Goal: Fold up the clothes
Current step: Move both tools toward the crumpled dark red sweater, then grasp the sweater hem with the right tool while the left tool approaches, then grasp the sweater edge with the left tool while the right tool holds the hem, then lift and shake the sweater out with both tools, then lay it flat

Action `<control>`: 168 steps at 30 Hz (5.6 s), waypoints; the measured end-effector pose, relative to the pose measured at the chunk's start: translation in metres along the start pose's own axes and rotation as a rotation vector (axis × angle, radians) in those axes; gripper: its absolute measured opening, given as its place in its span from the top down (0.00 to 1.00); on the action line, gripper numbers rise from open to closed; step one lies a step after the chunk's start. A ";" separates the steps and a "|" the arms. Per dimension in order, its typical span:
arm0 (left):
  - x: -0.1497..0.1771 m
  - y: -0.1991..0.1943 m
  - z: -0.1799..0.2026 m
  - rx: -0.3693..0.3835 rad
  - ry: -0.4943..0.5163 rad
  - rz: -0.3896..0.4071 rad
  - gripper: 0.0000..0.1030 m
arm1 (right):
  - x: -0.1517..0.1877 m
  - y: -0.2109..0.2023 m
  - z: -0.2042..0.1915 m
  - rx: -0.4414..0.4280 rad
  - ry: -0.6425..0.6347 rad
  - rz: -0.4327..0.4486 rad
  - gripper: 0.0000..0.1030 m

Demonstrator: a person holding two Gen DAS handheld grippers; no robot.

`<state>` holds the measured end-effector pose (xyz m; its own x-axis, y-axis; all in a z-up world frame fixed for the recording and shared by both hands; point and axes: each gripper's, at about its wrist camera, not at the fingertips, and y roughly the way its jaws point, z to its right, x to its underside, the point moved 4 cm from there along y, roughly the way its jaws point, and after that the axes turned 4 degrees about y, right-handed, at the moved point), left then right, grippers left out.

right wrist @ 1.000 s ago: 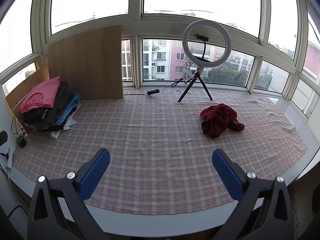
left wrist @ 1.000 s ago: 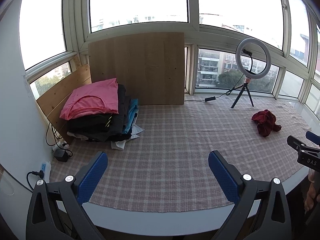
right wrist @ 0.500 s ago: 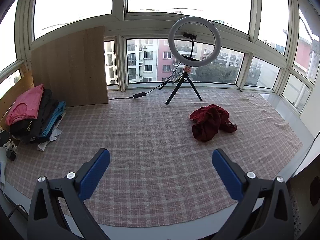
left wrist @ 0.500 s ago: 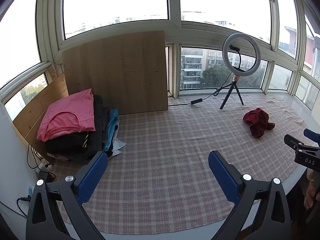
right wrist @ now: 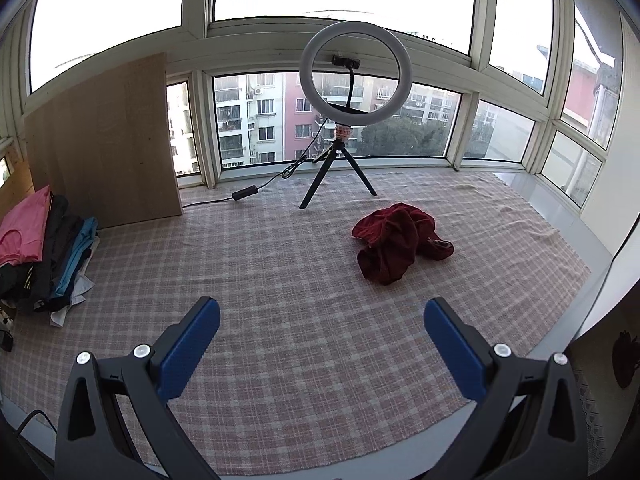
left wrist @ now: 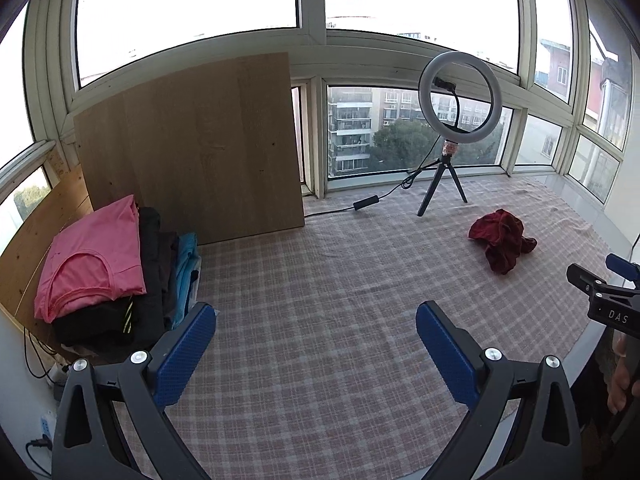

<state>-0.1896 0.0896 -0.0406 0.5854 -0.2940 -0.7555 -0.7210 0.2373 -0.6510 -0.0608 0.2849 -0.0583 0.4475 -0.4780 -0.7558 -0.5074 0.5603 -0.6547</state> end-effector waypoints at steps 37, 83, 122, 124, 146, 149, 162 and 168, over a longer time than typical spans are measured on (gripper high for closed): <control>-0.026 0.081 0.050 -0.242 -0.178 -0.203 0.10 | -0.075 0.327 0.151 -0.110 -0.044 -0.291 0.32; 0.065 0.196 0.110 0.075 0.004 -0.478 0.10 | 0.005 0.312 -0.048 -0.458 -0.461 -0.540 0.52; 0.091 0.138 -0.002 -0.026 -0.074 -0.518 0.92 | 0.030 0.261 -0.084 -0.534 -0.717 -0.483 0.58; 0.094 0.136 -0.006 -0.016 -0.100 -0.513 0.89 | 0.048 0.269 -0.100 -0.474 -0.834 -0.466 0.58; 0.156 0.123 0.013 0.022 -0.298 -0.572 0.63 | 0.015 0.285 -0.105 -0.571 -0.689 -0.535 0.91; 0.157 0.137 0.000 0.011 -0.354 -0.565 0.95 | 0.015 0.287 -0.104 -0.578 -0.667 -0.541 0.91; 0.067 0.037 -0.031 0.079 -0.225 -0.417 0.99 | -0.062 0.227 -0.035 -0.642 -0.317 -0.419 0.95; 0.022 0.026 -0.051 0.082 -0.110 -0.399 0.99 | -0.067 0.183 -0.021 -0.667 -0.270 -0.407 0.95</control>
<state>-0.2147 0.0422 -0.0702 0.8523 -0.2780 -0.4431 -0.4001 0.1993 -0.8945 -0.1994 0.4050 -0.1279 0.8091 -0.3298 -0.4864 -0.5599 -0.1810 -0.8086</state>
